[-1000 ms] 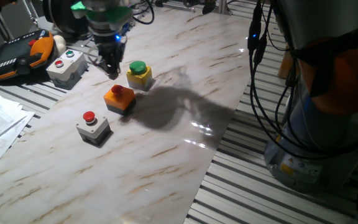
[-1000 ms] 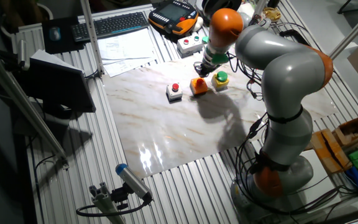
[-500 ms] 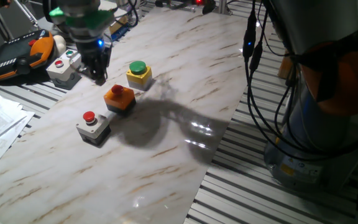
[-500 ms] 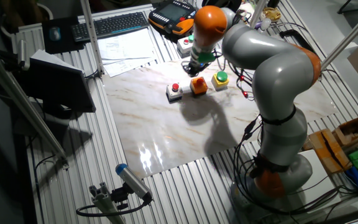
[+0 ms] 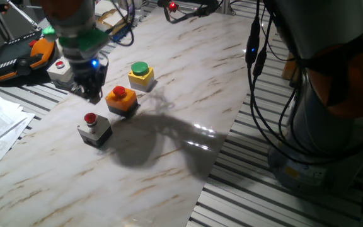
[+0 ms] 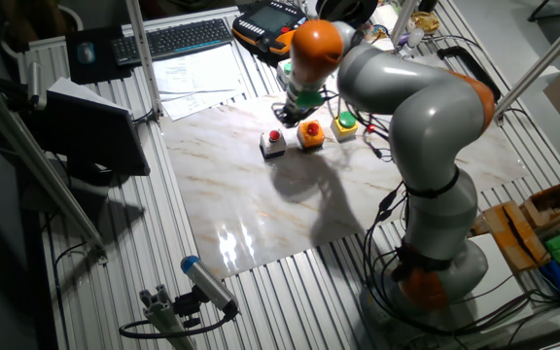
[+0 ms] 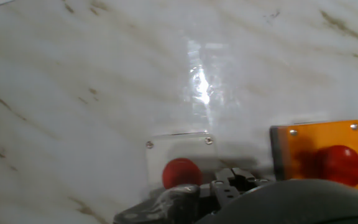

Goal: Press three buttons from left to right in sequence

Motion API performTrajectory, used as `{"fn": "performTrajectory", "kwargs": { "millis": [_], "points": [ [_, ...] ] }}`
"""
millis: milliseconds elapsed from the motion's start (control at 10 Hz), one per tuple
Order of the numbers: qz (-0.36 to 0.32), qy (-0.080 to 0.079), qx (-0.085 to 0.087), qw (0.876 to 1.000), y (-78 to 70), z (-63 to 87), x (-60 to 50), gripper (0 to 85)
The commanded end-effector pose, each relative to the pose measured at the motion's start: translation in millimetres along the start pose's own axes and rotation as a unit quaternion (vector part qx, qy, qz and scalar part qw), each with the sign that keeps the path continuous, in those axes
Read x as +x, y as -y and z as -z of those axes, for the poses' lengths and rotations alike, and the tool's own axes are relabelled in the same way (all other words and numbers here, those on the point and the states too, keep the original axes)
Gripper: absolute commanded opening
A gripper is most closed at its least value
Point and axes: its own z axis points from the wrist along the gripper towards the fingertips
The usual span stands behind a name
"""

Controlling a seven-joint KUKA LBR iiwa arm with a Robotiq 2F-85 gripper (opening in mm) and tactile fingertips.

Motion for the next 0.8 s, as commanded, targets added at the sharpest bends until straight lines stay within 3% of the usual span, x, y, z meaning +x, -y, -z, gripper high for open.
{"fn": "performTrajectory", "kwargs": {
  "millis": [0, 700],
  "points": [
    [-0.001, 0.000, 0.000, 1.000, -8.4, -2.1, 1.4, 0.7],
    [-0.005, 0.003, 0.003, 1.000, -20.3, -14.7, 2.6, 0.7]
  ]
}}
